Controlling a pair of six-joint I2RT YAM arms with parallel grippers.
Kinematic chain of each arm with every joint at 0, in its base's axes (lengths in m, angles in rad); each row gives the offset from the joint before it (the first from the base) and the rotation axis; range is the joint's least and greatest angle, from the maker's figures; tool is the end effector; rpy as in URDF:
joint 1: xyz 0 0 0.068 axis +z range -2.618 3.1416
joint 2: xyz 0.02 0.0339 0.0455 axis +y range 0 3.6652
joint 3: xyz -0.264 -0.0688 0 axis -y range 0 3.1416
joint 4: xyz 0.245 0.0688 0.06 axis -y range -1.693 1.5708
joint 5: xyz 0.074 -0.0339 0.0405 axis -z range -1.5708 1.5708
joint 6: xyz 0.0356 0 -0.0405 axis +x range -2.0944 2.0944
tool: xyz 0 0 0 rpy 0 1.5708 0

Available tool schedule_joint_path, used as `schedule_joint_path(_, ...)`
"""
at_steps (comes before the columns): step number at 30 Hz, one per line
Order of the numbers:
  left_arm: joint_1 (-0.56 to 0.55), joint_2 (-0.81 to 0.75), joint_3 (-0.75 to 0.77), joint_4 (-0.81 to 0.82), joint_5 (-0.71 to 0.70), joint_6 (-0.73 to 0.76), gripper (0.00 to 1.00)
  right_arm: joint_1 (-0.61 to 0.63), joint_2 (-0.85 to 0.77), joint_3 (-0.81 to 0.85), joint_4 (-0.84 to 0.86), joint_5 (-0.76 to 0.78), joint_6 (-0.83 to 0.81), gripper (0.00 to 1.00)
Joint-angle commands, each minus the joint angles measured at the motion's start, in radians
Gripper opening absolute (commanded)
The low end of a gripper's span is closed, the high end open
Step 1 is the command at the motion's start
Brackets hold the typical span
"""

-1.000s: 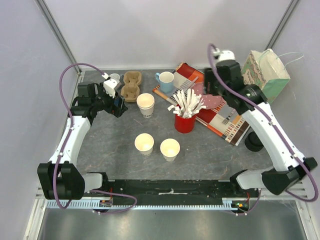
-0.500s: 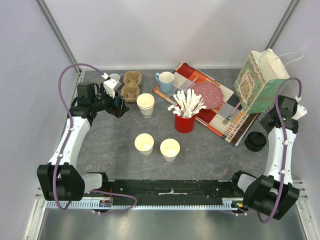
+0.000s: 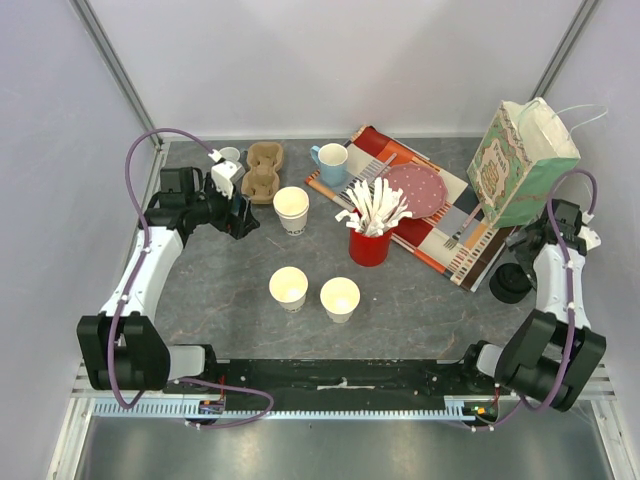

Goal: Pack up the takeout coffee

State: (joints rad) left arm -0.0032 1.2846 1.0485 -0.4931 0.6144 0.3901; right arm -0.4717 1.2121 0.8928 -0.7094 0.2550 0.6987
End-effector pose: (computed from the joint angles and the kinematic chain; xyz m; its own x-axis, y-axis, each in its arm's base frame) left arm 0.2745 -0.0214 0.2991 -0.4517 0.3122 -0.8357 0.6534 0.7536 -0.0717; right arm 0.2050 -0.1147 0.2479 -0.2269 0.8145 -0.5340 0.9163 0.3644 0.1664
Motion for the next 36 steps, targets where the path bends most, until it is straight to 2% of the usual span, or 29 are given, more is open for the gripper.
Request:
schedule_joint_path(1,-0.003,0.009,0.042,-0.019,0.042,-0.004,0.92,-0.008,0.066,0.008,0.067,0.009,-0.044,0.98)
schedule_joint_path(4,-0.003,0.005,0.042,-0.024,0.042,0.006,0.91,-0.016,0.098,0.015,0.079,0.023,-0.082,0.98)
schedule_joint_path(8,-0.001,0.002,0.045,-0.024,0.042,0.007,0.91,-0.024,0.202,0.001,0.087,-0.072,-0.102,0.98)
schedule_joint_path(11,-0.003,-0.001,0.045,-0.024,0.048,0.009,0.91,-0.024,0.225,-0.017,0.093,-0.083,-0.094,0.98)
schedule_joint_path(24,-0.003,-0.01,0.05,-0.024,0.082,0.015,0.91,-0.024,0.158,0.023,-0.01,-0.079,-0.107,0.97)
schedule_joint_path(36,-0.003,-0.008,0.051,-0.024,0.088,0.021,0.91,-0.005,0.152,0.147,-0.065,-0.066,-0.157,0.94)
